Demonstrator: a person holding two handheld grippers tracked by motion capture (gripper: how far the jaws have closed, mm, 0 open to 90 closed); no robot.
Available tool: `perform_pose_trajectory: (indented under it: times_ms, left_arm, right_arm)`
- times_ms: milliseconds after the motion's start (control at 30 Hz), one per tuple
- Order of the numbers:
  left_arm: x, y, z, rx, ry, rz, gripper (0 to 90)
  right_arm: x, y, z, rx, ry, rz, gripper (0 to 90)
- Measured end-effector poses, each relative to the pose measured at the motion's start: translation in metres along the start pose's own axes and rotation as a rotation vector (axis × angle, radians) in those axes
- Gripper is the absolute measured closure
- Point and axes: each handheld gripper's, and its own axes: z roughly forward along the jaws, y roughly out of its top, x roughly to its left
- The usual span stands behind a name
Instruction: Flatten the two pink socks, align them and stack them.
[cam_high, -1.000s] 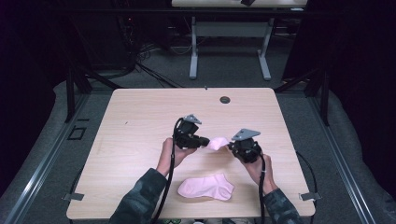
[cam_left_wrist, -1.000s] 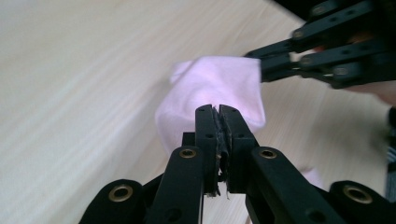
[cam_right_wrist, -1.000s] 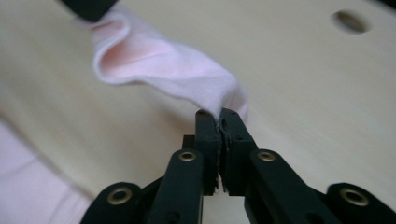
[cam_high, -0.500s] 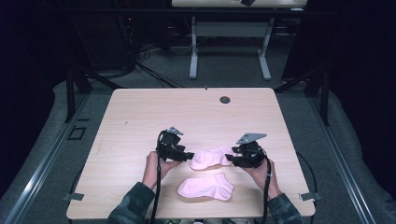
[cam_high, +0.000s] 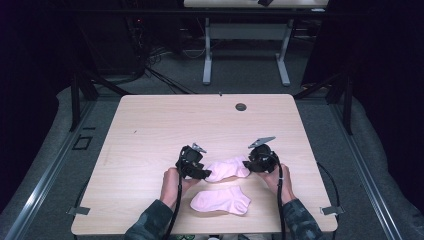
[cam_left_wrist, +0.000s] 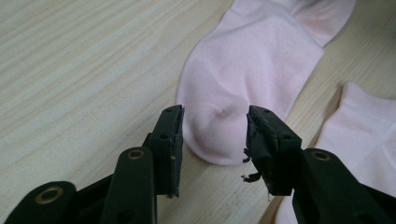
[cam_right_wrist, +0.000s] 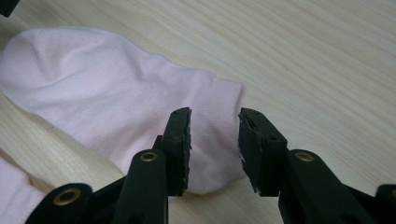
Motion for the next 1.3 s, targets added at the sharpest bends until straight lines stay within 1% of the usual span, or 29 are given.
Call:
perform_pose_trajectory:
  times_ms: [67,133,167,267,300,367,400,433,467,500,533,567,667,700,767,800,867,900,967,1000,1033,1067,1100,1133,1167,1200,1233,1267,1300]
  left_arm:
    - [-0.004,0.0,0.002,0.017,0.051,0.028,56.5]
    - [-0.004,-0.001,0.004,0.024,0.047,0.032,56.0]
    - [-0.003,-0.002,0.005,0.024,0.05,0.033,56.6]
    - [0.0,-0.005,0.006,0.02,0.035,0.021,60.2]
    - [0.001,-0.006,0.006,0.018,0.034,0.022,61.6]
    - [0.002,-0.008,0.007,0.021,0.024,0.027,65.3]
    - [0.002,-0.008,0.008,0.02,0.024,0.03,67.0]
    - [0.003,-0.009,0.008,0.018,0.015,0.032,69.1]
    - [0.003,-0.01,0.008,0.019,0.009,0.032,72.9]
    - [0.003,-0.01,0.009,0.02,0.009,0.035,74.8]
    - [0.004,-0.01,0.009,0.021,0.008,0.04,77.2]
    - [0.004,-0.011,0.009,0.024,0.006,0.046,80.3]
    - [0.004,-0.011,0.01,0.028,0.008,0.057,86.4]
    - [0.005,-0.011,0.01,0.03,0.004,0.059,87.1]
    - [0.007,-0.012,0.009,0.029,0.001,0.054,87.9]
    - [0.009,-0.012,0.008,0.032,0.012,0.057,87.9]
    - [0.013,-0.014,0.006,0.037,0.015,0.051,88.0]
    - [0.015,-0.016,0.004,0.04,0.022,0.051,87.8]
    - [0.019,-0.017,0.003,0.039,0.023,0.043,87.6]
    - [0.02,-0.018,0.003,0.037,0.02,0.032,86.7]
    - [0.02,-0.018,0.002,0.038,0.019,0.031,85.0]
    - [0.021,-0.018,0.002,0.035,0.021,0.023,80.3]
    - [0.022,-0.018,0.0,0.028,0.021,0.011,72.9]
    - [0.023,-0.018,-0.001,0.014,0.016,-0.007,63.2]
    - [0.024,-0.019,-0.005,-0.007,0.018,-0.018,58.1]
    - [0.024,-0.019,-0.007,-0.02,0.018,-0.026,51.4]
    - [0.024,-0.018,-0.009,-0.029,0.013,-0.033,47.4]
    - [0.024,-0.018,-0.01,-0.035,0.015,-0.039,41.9]
    - [0.023,-0.018,-0.01,-0.039,0.023,-0.047,37.5]
  right_arm:
    - [0.004,0.001,0.001,0.011,0.001,-0.023,63.7]
    - [0.008,0.0,0.003,0.014,-0.009,-0.031,63.5]
    - [0.008,0.0,0.004,0.03,-0.005,-0.041,63.4]
    - [0.01,-0.002,0.005,0.034,0.0,-0.049,64.3]
    - [0.01,-0.002,0.005,0.054,-0.001,-0.06,65.0]
    - [0.012,-0.004,0.007,0.051,-0.003,-0.064,66.9]
    - [0.013,-0.005,0.007,0.049,0.001,-0.062,69.2]
    - [0.013,-0.005,0.007,0.049,-0.001,-0.064,71.1]
    - [0.014,-0.005,0.006,0.057,0.004,-0.061,74.3]
    - [0.015,-0.006,0.007,0.047,0.003,-0.049,75.7]
    - [0.014,-0.007,0.006,0.049,0.011,-0.053,77.9]
    - [0.015,-0.007,0.006,0.047,0.017,-0.045,80.3]
    - [0.016,-0.01,0.005,0.035,0.055,-0.003,84.3]
    - [0.016,-0.011,0.005,0.038,0.067,0.008,84.8]
    - [0.019,-0.014,0.004,0.021,0.088,0.046,85.1]
    - [0.019,-0.014,0.004,0.027,0.091,0.041,85.1]
    - [0.022,-0.016,0.003,0.019,0.085,0.035,84.9]
    - [0.021,-0.016,0.002,0.027,0.085,0.023,83.8]
    - [0.021,-0.016,0.002,0.033,0.086,0.026,82.2]
    - [0.02,-0.016,0.003,0.014,0.085,0.041,80.1]
    - [0.019,-0.016,0.003,0.008,0.092,0.044,78.0]
    - [0.018,-0.015,0.002,0.012,0.086,0.04,75.0]
    - [0.018,-0.015,0.001,0.007,0.084,0.04,71.1]
    - [0.017,-0.016,-0.001,-0.006,0.081,0.043,65.7]
    - [0.015,-0.016,-0.004,-0.014,0.077,0.046,62.7]
    - [0.012,-0.016,-0.008,-0.032,0.065,0.064,55.7]
    - [0.011,-0.016,-0.01,-0.047,0.058,0.075,49.7]
    - [0.009,-0.016,-0.012,-0.052,0.047,0.08,41.8]
    - [0.008,-0.016,-0.013,-0.055,0.044,0.089,37.2]
